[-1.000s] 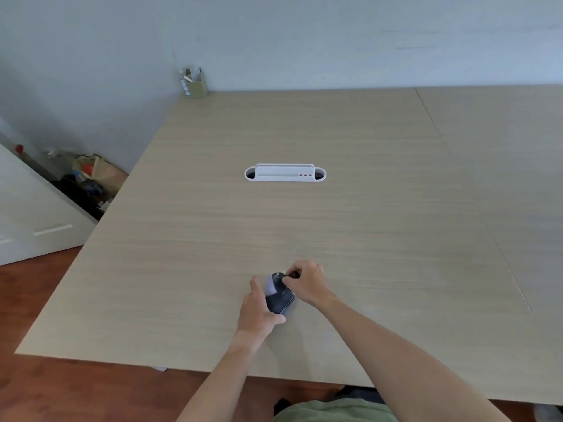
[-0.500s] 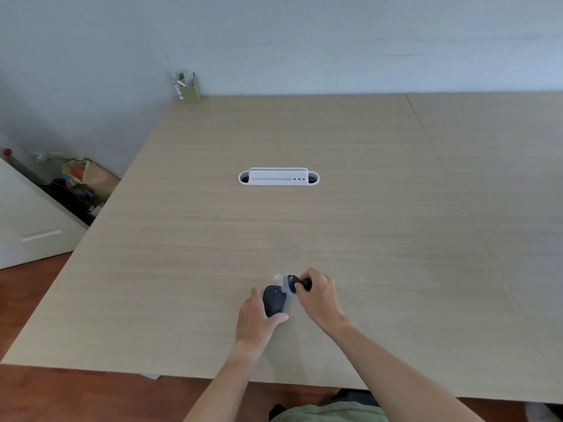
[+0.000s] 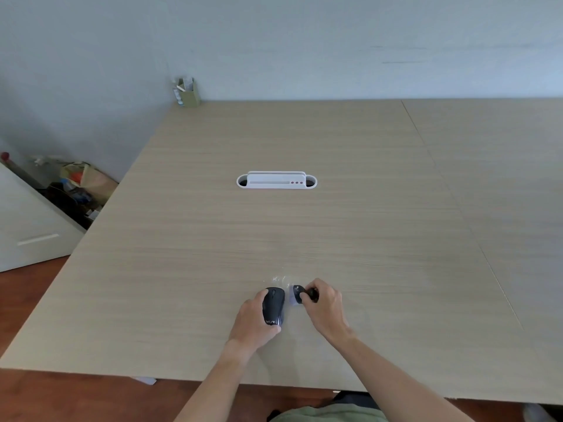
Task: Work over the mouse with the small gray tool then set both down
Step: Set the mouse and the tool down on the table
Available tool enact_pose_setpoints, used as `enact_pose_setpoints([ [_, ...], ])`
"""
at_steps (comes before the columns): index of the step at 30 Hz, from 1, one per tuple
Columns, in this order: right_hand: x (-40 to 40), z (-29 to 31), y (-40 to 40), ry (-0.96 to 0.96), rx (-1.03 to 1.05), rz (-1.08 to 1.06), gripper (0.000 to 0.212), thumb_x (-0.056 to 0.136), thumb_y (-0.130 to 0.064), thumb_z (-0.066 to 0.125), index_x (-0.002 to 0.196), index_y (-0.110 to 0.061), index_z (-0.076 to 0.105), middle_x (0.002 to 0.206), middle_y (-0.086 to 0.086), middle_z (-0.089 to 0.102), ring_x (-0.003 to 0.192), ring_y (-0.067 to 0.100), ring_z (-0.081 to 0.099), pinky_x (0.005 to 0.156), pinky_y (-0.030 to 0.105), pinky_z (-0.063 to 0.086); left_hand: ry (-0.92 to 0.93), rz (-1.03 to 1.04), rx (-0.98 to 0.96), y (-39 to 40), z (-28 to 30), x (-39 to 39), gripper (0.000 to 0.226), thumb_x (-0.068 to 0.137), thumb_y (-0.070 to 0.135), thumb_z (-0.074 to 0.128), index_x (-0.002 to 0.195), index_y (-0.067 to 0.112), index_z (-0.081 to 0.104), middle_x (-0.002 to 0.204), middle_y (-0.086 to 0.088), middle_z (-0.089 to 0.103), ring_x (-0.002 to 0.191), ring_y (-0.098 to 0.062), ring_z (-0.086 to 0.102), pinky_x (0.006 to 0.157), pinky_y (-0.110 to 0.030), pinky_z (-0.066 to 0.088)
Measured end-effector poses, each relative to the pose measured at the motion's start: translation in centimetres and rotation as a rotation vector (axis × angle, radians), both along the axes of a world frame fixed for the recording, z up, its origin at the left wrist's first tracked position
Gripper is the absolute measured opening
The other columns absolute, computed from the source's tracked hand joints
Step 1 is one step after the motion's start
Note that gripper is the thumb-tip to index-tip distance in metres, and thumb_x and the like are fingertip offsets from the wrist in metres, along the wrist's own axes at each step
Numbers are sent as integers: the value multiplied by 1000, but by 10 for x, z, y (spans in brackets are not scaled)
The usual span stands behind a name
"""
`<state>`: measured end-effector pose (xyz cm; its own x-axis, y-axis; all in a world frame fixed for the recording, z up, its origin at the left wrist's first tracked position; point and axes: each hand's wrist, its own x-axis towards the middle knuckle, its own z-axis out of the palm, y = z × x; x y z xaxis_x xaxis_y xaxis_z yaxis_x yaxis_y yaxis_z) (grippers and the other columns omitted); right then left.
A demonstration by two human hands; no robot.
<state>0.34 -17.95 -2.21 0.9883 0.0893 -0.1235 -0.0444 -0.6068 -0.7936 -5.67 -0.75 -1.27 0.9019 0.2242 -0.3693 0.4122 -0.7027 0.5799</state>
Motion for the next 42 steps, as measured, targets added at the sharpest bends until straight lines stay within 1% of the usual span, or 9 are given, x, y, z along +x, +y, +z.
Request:
enact_pose_setpoints([
  [4,-12,-3,1,-80,-67,236,14,79,-12,59,66,-18,59,57,-8,51,55,5,45,55,18,32,-10,11,-34,-3,2,9,78,57,27,76,131,24,52,99,6,65,92,-20,63,76,-28,55],
  [7,-21,-4,-9,-92,-149,453,15,81,-14,47,66,-19,48,59,-4,40,58,11,41,56,31,36,-12,26,-38,-3,0,12,86,59,26,80,139,21,48,110,1,65,101,-20,63,81,-25,52],
  [11,-28,-7,-28,-214,-343,301,32,86,-9,57,111,-27,66,78,2,52,65,23,55,60,30,46,-8,44,-32,-1,0,14,90,61,29,79,144,20,44,115,-1,63,106,-20,60,82,-22,48],
  [16,-31,-10,-32,-150,-557,351,37,101,-28,43,137,-19,46,118,6,55,97,21,60,88,30,48,26,35,-37,2,0,17,97,58,33,83,145,25,42,121,-2,59,111,-20,57,87,-25,50],
  [21,-38,-17,-9,-132,-541,439,51,99,-29,40,146,-9,32,134,8,45,110,23,55,98,33,45,22,-5,1,-1,1,20,98,58,32,84,145,29,39,118,-2,59,108,-21,57,87,-25,48],
  [24,-39,-22,-5,-128,-585,458,53,101,-29,42,147,-9,28,137,8,43,116,24,51,100,35,43,18,-24,2,-5,0,21,95,61,29,81,144,32,35,110,-1,57,99,-21,54,80,-24,44],
  [29,-42,-27,-6,-103,-638,448,61,101,-31,45,151,-9,19,136,9,45,117,24,49,101,35,39,28,-22,39,-9,-1,25,86,66,23,77,143,25,39,111,-6,64,105,-26,60,83,-26,50],
  [37,-43,-25,-9,-56,-652,416,70,94,-7,50,153,-17,15,134,5,44,113,22,48,98,33,35,42,-16,45,-11,2,24,87,68,23,76,145,26,36,110,-7,62,105,-26,59,83,-26,49],
  [42,-43,-22,-8,-54,-605,391,69,95,-14,52,153,-19,15,132,5,46,111,22,49,97,32,37,54,-29,46,-11,6,22,86,68,25,74,145,28,35,108,-8,62,103,-27,60,84,-30,52],
])
